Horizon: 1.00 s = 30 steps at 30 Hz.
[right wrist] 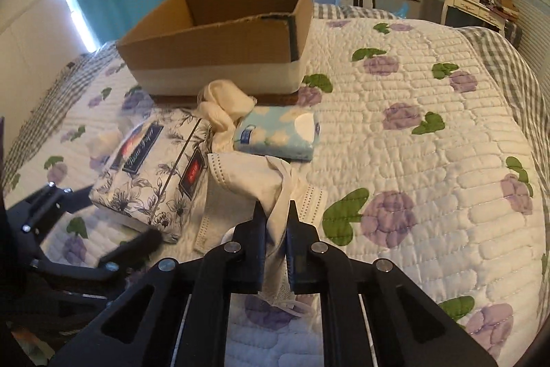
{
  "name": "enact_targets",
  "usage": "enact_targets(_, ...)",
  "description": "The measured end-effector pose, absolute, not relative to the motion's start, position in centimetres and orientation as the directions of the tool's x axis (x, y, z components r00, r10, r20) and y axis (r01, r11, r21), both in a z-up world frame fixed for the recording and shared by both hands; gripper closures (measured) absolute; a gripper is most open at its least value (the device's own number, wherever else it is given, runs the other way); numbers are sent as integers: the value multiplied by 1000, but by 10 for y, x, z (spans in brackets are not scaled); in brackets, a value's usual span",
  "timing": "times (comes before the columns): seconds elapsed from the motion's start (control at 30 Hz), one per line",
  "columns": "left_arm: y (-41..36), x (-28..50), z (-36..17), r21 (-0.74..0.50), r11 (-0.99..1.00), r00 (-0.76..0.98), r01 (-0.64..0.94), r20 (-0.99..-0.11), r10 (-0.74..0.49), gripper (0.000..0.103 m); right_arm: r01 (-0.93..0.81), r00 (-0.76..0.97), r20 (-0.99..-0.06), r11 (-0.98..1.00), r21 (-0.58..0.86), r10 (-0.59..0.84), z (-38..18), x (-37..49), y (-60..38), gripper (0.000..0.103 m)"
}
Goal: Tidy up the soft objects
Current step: 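Grasp the floral tissue box with the left gripper while the right holds the mask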
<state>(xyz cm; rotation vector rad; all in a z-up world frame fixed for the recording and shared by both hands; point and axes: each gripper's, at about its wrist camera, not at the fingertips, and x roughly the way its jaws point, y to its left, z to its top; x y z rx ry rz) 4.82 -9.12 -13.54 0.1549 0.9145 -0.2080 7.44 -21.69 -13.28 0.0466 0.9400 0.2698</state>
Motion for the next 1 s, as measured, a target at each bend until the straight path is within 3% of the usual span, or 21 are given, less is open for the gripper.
enact_targets(0.4, -94, 62, -137, -33, 982, 580, 183, -804, -135, 26, -204, 575, -780, 966, 156, 248, -129, 72, -220, 94)
enact_targets(0.53, -90, 63, -142, -42, 976, 585, 212, -795, -161, 52, -207, 574, -781, 966, 152, 246, -129, 72, -218, 94)
enact_targets(0.7, -89, 58, -140, -25, 968, 601, 250, -780, -176, 73, -208, 574, -782, 967, 150, 245, -129, 71, -217, 94)
enact_targets(1.0, -84, 33, -104, 22, 969, 682, 248, -714, -158, 87, -208, 610, -758, 970, 127, 230, -107, 59, -219, 94)
